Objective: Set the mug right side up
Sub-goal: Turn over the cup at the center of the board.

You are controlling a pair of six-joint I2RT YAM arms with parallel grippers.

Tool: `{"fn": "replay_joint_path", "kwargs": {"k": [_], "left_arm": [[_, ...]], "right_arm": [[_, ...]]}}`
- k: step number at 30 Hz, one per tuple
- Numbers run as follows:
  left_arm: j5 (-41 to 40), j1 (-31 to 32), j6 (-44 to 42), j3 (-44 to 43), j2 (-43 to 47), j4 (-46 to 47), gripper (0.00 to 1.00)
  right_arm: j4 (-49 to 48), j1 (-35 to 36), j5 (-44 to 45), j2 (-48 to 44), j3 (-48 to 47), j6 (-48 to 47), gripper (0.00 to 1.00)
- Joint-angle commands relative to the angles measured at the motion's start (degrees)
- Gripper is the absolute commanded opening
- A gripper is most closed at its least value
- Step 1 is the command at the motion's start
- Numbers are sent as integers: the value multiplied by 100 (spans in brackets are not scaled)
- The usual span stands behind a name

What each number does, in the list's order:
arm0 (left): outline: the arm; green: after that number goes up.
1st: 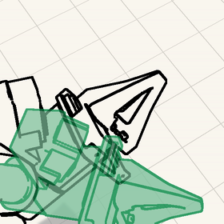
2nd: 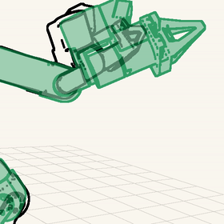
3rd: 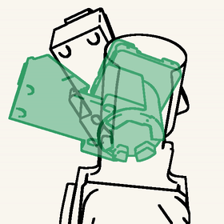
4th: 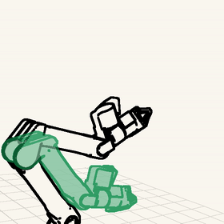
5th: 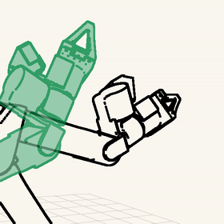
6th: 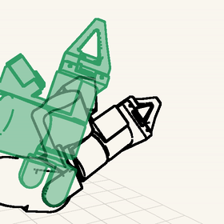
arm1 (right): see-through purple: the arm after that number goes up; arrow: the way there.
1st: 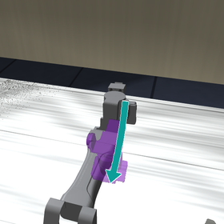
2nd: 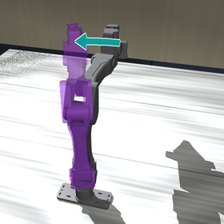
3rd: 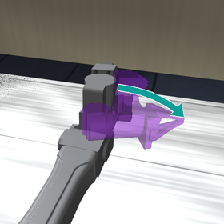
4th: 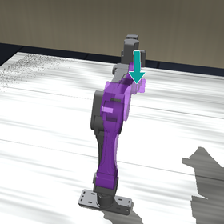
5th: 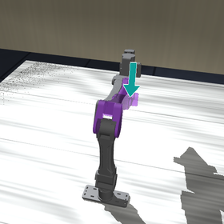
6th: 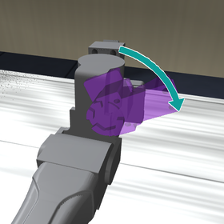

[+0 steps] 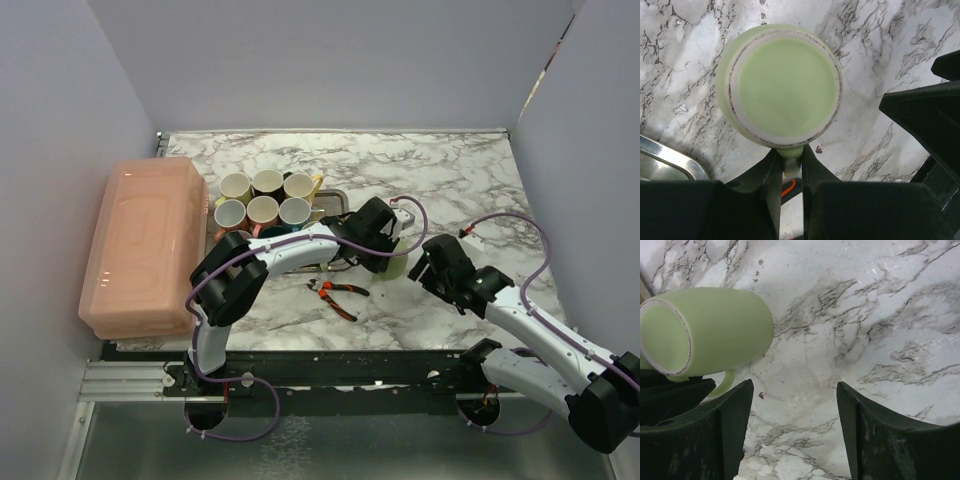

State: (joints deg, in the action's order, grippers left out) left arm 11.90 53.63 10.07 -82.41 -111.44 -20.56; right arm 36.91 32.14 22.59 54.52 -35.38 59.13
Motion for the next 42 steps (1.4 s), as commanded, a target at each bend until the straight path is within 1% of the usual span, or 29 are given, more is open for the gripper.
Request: {"fn": "replay_joint_path", "kwargs": {"k": [1,9,13,16,18,25,30,33,35,37,39,42], "left_arm": [[-177,17,-85,-249,-106,46,0],[-324,8,-38,-331,62,104,0],[-324,1,-43,-299,353,201,0],[-262,-37,-1,-221,631,400,0],[-117,-91,56,-166,812,572,0],[778,-445,401,-196,1407,1049,0],[1292,-569,602,-160,2015,1439,0],[1535,-581,817,-51,2441,1820,0],[1736,-584,1087,77,2716,2239,0],[1912,-584,1398,270,2985,2758,0],[2046,-572,1661,530,3254,3467,0],[2117,-548,1962,751,3566,3964,0]], "right_arm": [[-113,-32,-115,-237,151,31,71],[-378,-32,-284,-548,260,-74,71],[-755,-32,-541,-891,428,-176,72],[-1140,-28,-740,-1269,521,-249,74],[-1306,-32,-806,-1494,518,-251,75],[-2046,-28,-1130,-2263,488,-366,80],[-2912,-32,-1681,-2764,603,-536,82],[-3686,-32,-2179,-3023,756,-640,83],[-4192,-32,-2643,-3099,825,-671,83],[-4563,-28,-2955,-3067,840,-718,84],[-4798,-32,-3244,-2971,770,-747,84],[-5275,-31,-3745,-2798,699,-810,83]]}}
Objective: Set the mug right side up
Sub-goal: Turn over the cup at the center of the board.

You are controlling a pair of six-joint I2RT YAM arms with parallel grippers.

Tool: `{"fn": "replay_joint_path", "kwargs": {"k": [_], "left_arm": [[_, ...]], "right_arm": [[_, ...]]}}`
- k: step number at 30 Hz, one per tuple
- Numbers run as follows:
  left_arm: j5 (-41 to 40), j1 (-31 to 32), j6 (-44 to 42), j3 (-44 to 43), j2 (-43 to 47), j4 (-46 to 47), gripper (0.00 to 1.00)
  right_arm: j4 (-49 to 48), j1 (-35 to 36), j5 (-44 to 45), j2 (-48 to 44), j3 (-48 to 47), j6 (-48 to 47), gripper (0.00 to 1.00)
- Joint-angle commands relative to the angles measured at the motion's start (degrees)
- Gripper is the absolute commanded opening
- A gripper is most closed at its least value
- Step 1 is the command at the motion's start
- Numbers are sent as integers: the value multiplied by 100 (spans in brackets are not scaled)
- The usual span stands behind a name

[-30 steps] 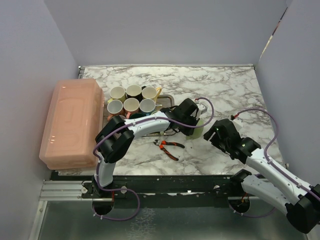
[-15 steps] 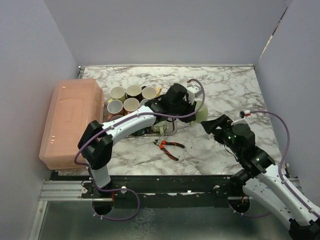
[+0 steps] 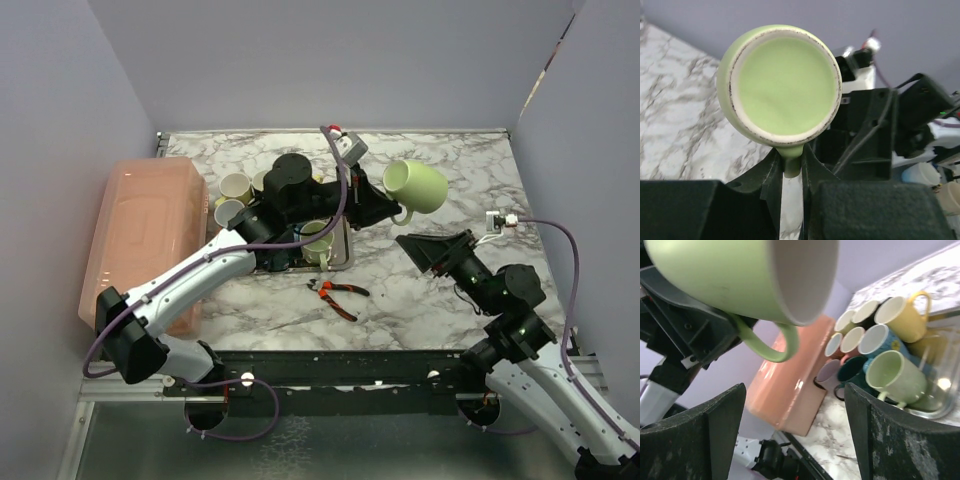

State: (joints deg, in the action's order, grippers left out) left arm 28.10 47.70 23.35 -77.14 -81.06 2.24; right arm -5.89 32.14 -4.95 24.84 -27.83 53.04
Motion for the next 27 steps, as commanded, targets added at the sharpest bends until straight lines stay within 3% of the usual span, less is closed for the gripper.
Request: {"fn": "replay_joint_path", "kwargs": {"k": [1,6,12,17,27], "left_arm": [[561,51,723,239,563,1768,0],[948,104,1267,249,585,2241,0],[1025,143,1515,326,711,2487,0],[1132,155,1676,379,778,2648,0],[1163,178,1863,528,924,2872,0]], "right_arm": [[-1198,-32,-1150,248,-80,-216,83],[-2030,-31,-1757,700,-318,-157,83],[-3034,-30,-1819,794,-335,183,81],[-3283,-32,-1609,636,-294,317,78],[-3888,-32,-1425,836,-335,840,63]]}}
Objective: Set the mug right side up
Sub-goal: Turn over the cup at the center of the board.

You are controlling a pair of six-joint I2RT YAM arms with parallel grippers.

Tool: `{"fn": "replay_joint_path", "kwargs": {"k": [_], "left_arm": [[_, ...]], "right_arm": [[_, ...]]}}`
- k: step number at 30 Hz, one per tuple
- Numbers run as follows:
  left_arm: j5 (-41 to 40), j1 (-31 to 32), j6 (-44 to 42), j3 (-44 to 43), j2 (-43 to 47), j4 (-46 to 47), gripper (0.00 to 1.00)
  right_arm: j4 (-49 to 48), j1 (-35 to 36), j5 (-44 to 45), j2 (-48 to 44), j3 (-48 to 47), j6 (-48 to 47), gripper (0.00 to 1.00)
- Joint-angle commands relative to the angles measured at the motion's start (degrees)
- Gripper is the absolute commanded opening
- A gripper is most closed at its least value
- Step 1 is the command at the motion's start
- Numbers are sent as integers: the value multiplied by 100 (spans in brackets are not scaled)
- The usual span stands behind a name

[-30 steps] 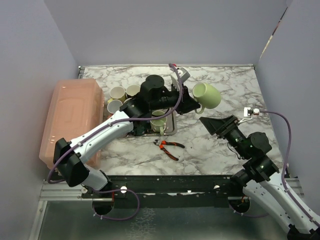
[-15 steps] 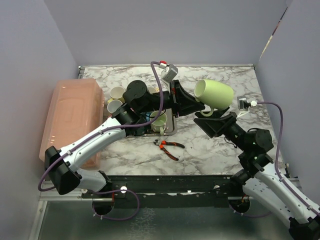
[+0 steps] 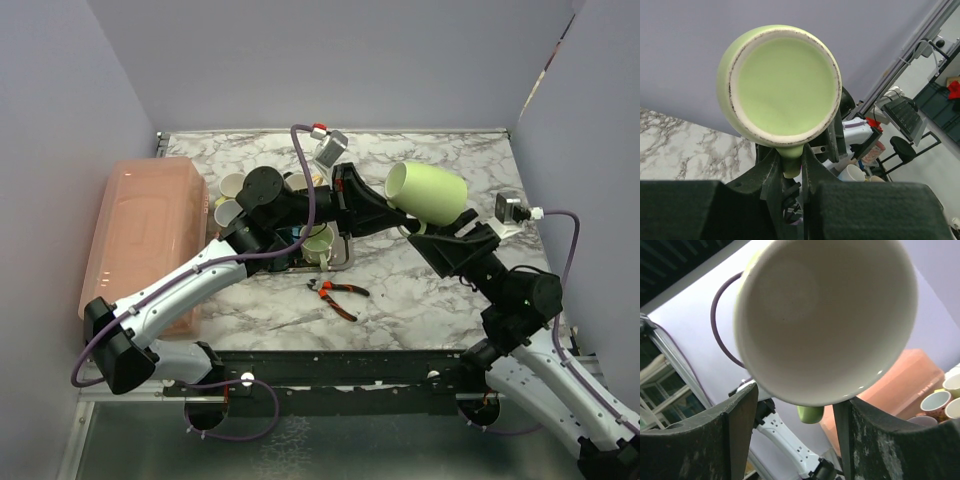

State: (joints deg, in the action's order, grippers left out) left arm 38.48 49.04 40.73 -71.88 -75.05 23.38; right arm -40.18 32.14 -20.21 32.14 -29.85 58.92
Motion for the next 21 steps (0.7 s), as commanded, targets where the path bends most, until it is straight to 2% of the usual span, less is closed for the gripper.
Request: {"fn": "replay_joint_path", "kwargs": {"k": [1,12,18,21], "left_arm": [[123,55,140,13,333,775,0],[125,67,207,36,274,862,0],[119,75,216,36,240,861,0],[66,70,207,63,266,862,0]], "right_arm": [[-536,-32,85,147,-147,286,61],[-720,-32,-514,629,-546,433,36],[-687,-32,-508,681,-618,371,2],[-401,-31,-345,589,-643,144,1]]}}
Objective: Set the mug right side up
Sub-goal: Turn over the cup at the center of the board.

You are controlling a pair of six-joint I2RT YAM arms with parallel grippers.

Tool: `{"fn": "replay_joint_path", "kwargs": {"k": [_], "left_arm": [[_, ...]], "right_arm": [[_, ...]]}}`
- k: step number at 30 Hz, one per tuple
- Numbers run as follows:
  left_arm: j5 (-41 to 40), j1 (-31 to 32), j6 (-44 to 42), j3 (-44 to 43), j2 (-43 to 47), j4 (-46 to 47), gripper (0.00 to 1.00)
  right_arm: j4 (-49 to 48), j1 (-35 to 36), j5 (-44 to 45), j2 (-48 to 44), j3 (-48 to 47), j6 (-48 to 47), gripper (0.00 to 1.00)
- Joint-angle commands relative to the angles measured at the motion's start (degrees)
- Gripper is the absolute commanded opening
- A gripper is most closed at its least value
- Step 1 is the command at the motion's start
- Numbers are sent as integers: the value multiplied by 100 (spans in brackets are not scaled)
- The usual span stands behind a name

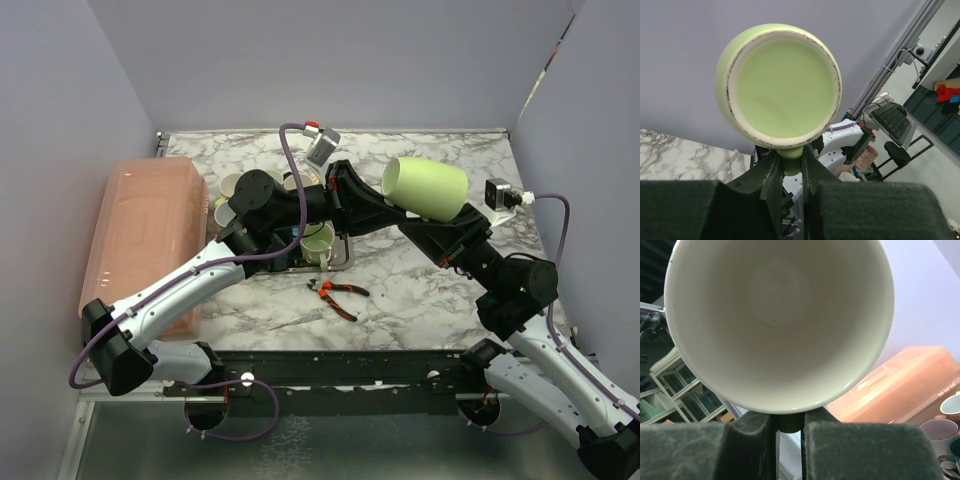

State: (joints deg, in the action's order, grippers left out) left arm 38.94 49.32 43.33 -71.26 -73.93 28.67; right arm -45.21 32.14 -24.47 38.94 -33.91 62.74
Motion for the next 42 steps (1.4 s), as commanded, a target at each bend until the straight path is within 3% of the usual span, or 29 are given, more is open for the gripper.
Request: {"fn": "replay_joint_path", "kwargs": {"k": [1,3,5,6,10,16,19,24,32,42], "left_arm": [[-20,41,-72,21,172,316,0],[-145,43,-176,56,220,186,21],[-367,43,-441,113,320,-84,59],[-561,44,-599,184,416,-221,72],[-1675,34,-1335,492,812,-998,97],[-3844,38,-2100,611,1166,-2613,99],[-4874,35,-2234,701,1259,-3275,99],[-5949,34,-2330,878,1386,-3902,99],[-6564,35,-2514,1022,1592,-4265,99],[-6603,32,-2388,1196,1622,-4562,99]], "right_arm": [[253,-32,152,-142,-264,-357,1],[620,-32,315,-243,-353,-655,1],[1103,-32,544,-347,-476,-992,1],[1369,-32,661,-390,-549,-1168,1],[2417,-32,1318,-508,-864,-1764,1],[4070,-29,2138,-191,-1563,-2572,1],[5308,-28,2649,468,-2068,-2924,1],[6485,-30,3151,1663,-2521,-3269,1],[6931,-27,3162,3554,-3063,-3421,1],[6778,3,2622,5250,-3806,-3438,1]]}}
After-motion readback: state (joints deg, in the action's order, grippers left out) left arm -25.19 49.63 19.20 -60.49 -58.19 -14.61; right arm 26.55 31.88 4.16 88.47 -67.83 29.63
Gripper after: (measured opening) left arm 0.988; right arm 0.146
